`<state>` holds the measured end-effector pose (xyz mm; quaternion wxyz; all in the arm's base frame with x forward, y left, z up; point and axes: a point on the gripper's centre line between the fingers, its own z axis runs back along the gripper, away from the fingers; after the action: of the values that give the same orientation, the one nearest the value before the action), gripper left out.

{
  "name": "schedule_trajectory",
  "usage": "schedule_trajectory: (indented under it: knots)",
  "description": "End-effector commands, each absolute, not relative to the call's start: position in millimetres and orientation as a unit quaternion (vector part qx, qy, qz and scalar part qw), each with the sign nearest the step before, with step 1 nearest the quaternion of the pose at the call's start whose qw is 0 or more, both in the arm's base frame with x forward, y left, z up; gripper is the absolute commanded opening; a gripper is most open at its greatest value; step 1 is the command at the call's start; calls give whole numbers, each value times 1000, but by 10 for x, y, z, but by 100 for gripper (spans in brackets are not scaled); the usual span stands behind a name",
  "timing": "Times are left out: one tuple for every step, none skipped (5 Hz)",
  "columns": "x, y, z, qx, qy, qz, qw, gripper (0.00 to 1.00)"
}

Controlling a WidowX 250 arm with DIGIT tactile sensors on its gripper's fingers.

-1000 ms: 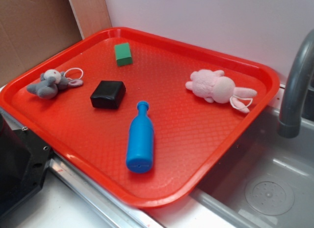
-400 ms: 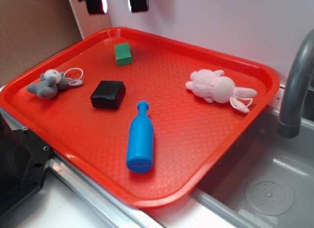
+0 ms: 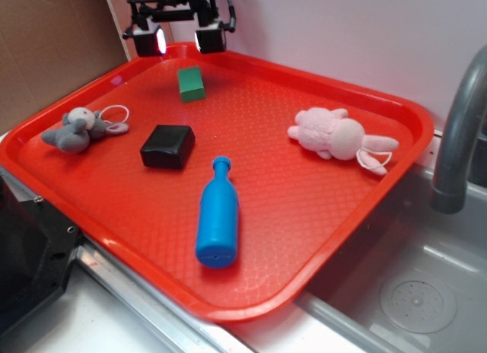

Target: Grab the green block.

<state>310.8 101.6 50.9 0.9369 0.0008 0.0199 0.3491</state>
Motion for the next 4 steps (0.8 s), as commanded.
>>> schedule_trajectory:
  knots:
    - [3167,1065,413,-13,15,324,946,100]
    - [3098,1127,169,12,31,326,945,100]
    - [3059,1139,-1,30,44,319,946,100]
    - [2977,1188,-137,24,67,331,941,0]
